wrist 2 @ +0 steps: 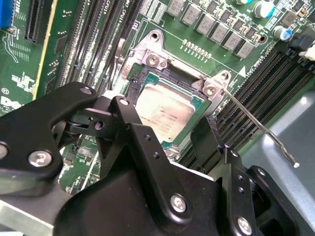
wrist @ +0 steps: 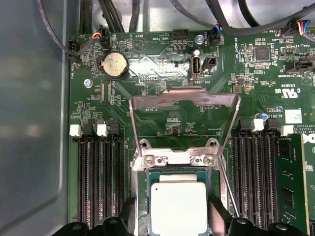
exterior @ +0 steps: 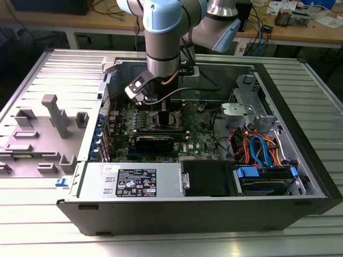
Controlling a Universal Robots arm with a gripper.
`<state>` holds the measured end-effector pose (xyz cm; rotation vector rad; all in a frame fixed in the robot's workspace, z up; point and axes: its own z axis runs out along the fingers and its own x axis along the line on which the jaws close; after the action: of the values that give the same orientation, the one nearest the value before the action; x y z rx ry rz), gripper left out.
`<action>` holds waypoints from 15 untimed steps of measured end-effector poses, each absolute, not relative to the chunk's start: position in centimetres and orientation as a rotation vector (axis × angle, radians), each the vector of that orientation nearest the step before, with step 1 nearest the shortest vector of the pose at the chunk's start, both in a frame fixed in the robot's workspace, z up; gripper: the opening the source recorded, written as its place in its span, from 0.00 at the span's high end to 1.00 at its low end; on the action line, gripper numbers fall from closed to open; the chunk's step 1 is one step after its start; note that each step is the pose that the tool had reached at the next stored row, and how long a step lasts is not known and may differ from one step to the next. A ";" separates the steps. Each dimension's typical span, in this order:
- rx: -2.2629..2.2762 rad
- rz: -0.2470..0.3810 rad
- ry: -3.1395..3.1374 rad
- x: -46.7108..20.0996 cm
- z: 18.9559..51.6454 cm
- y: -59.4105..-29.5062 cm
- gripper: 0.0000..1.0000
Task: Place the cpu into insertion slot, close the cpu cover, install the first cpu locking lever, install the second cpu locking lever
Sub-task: 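Place the cpu into insertion slot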
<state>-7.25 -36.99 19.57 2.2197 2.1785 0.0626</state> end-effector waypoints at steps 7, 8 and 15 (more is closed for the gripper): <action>2.239 0.060 2.159 -7.1 19.6 -37.5 0.32; 2.239 0.060 2.159 -7.1 19.6 -37.5 0.32; 2.239 0.060 2.159 -7.1 19.6 -37.8 0.32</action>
<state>-7.06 -37.81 19.57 2.2393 2.1589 0.0603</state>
